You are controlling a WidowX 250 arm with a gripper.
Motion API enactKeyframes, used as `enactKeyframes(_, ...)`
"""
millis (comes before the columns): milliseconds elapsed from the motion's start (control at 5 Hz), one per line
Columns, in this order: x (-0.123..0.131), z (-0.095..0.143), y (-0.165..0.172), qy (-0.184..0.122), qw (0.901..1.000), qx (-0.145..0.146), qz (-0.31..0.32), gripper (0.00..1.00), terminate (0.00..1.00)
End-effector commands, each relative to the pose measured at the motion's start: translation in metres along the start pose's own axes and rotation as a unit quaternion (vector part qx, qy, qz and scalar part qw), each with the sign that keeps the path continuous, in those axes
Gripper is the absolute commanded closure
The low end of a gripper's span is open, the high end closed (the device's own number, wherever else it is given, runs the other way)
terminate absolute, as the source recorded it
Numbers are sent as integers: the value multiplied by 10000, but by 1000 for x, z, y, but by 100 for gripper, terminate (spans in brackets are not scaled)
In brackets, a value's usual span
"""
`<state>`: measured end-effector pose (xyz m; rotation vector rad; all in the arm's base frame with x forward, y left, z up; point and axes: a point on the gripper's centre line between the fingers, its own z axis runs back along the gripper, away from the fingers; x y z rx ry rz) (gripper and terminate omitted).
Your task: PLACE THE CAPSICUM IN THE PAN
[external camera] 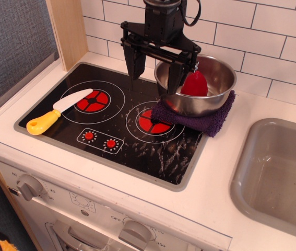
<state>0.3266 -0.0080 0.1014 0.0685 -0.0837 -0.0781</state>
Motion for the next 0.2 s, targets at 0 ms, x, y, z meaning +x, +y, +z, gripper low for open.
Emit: enactKeyframes(0, -8, 25, -2, -296, 9996, 24, 24, 0, 100)
